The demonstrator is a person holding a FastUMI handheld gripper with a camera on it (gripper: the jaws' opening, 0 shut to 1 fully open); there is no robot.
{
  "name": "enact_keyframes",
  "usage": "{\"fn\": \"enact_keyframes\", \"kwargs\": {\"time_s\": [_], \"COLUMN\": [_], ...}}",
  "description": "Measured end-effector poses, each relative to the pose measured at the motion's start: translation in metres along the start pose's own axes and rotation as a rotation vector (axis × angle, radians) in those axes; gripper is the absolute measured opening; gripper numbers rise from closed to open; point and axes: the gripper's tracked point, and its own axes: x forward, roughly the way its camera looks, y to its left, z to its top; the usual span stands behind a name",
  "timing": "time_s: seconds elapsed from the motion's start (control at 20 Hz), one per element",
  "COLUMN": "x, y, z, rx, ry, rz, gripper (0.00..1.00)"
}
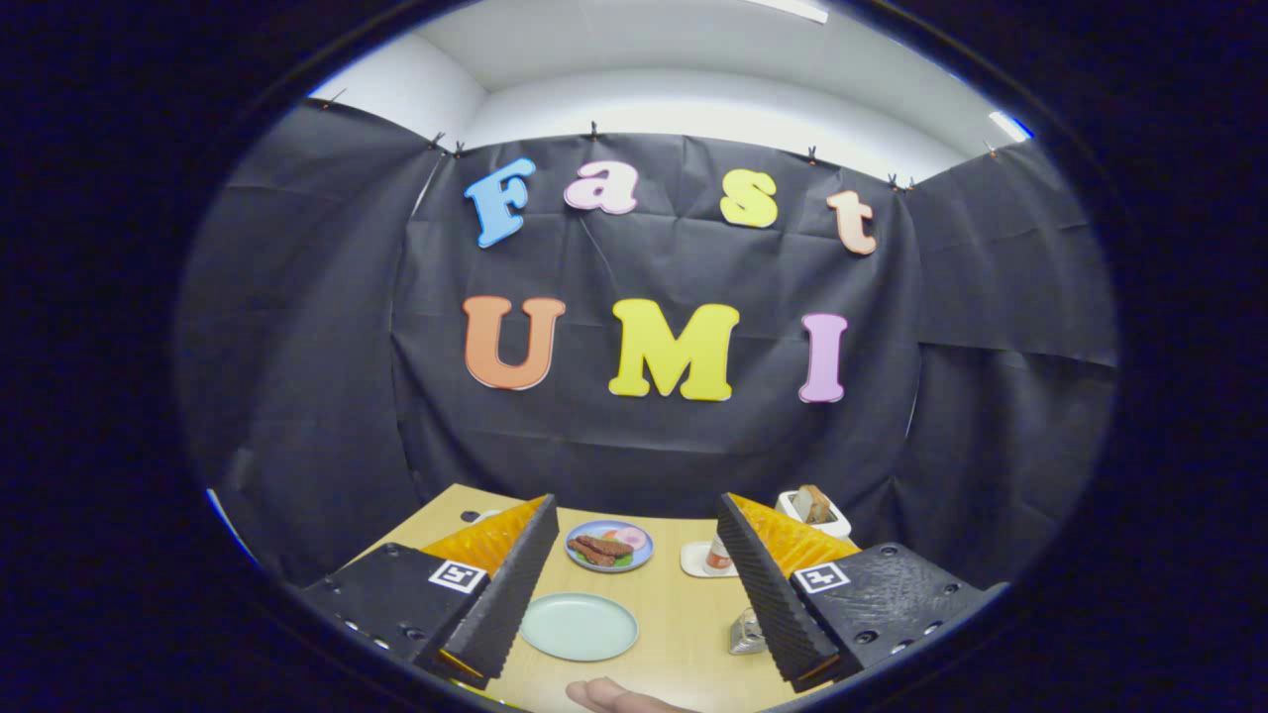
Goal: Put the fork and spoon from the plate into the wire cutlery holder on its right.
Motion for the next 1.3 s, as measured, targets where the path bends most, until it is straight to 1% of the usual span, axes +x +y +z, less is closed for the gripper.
{"fn": "enact_keyframes", "kwargs": {"time_s": [0.15,0.3,0.45,0.55,0.75,0.95,1.3], "x": [-0.011,-0.014,-0.014,-0.013,-0.017,-0.015,-0.011], "y": [0.019,0.028,0.023,0.011,0.002,0.0,0.004], "z": [-0.007,-0.015,-0.018,-0.011,-0.015,-0.014,-0.012], "rx": [-0.01,-0.015,-0.005,-0.02,-0.014,-0.019,-0.029], "ry": [-0.019,-0.001,0.017,-0.008,-0.013,-0.015,-0.006], "rz": [0.025,0.034,0.02,-0.009,-0.03,-0.035,-0.019], "gripper": [0.96,0.96,0.96,0.96,0.96,0.96,0.96]}}
